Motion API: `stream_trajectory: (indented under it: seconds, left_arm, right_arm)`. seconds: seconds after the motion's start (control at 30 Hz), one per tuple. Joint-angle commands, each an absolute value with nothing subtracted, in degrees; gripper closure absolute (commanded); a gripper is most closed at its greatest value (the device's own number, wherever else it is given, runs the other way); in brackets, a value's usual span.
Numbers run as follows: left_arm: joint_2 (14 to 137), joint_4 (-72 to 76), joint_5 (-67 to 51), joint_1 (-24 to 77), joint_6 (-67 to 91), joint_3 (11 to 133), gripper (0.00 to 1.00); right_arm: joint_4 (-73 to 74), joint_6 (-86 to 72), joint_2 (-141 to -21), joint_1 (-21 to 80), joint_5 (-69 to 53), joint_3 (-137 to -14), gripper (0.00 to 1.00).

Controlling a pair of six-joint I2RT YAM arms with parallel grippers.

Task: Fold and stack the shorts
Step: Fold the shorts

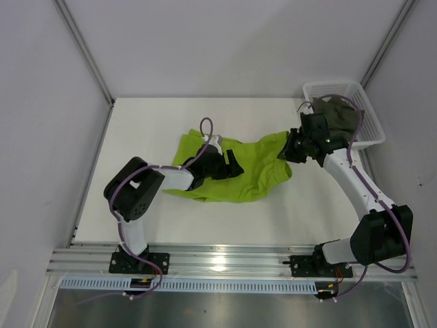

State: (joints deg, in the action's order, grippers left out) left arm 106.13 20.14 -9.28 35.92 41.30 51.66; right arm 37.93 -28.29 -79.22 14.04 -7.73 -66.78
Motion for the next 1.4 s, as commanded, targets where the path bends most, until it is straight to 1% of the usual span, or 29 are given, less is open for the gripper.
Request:
stream_trajectory:
  seconds: [0.0,0.13,0.3,0.37,0.63,0.8,1.0,1.03,1.07,1.23,1.37]
  left_arm:
    - [108.98,22.41,-5.90,39.72,45.44,50.80,0.19]
    - [109.51,22.67,-4.13,41.57,47.10,51.33,0.19]
    - [107.23,27.06,-4.04,42.10,49.75,48.35,0.19]
    - [104.95,26.11,-5.62,42.01,49.05,48.34,0.18]
    - [91.95,11.35,-7.12,39.64,42.55,50.10,0.12]
    - [84.74,5.54,-9.32,34.81,38.32,48.17,0.11]
    - [79.28,7.56,-10.28,25.24,37.79,37.80,0.11]
    - [78.84,7.99,-10.37,22.53,37.62,36.66,0.12]
    - [78.32,9.39,-10.20,21.20,37.53,33.43,0.13]
    - [73.93,14.94,-9.85,13.73,38.41,26.20,0.17]
    - [73.91,15.29,-7.39,13.18,38.15,24.79,0.19]
  right_arm:
    - [40.08,-30.58,-80.33,16.08,-10.89,-74.07,1.00]
    - [40.17,-32.87,-81.74,19.42,-10.99,-77.60,1.00]
    - [37.97,-34.19,-83.32,20.48,-11.60,-76.99,1.00]
    - [37.79,-33.66,-83.41,20.39,-11.52,-76.38,1.00]
    - [39.99,-29.71,-83.41,18.90,-11.42,-77.69,1.00]
    - [42.01,-25.93,-83.58,17.49,-12.48,-79.36,1.00]
    - [44.56,-22.15,-83.76,15.47,-12.83,-80.68,1.00]
    - [44.82,-21.71,-83.85,15.12,-12.75,-80.77,1.00]
    - [45.35,-21.27,-83.93,14.86,-12.74,-80.77,1.00]
    - [45.79,-20.30,-84.02,13.71,-12.83,-80.60,1.00]
    - [46.14,-20.13,-84.29,13.45,-13.44,-81.03,1.00]
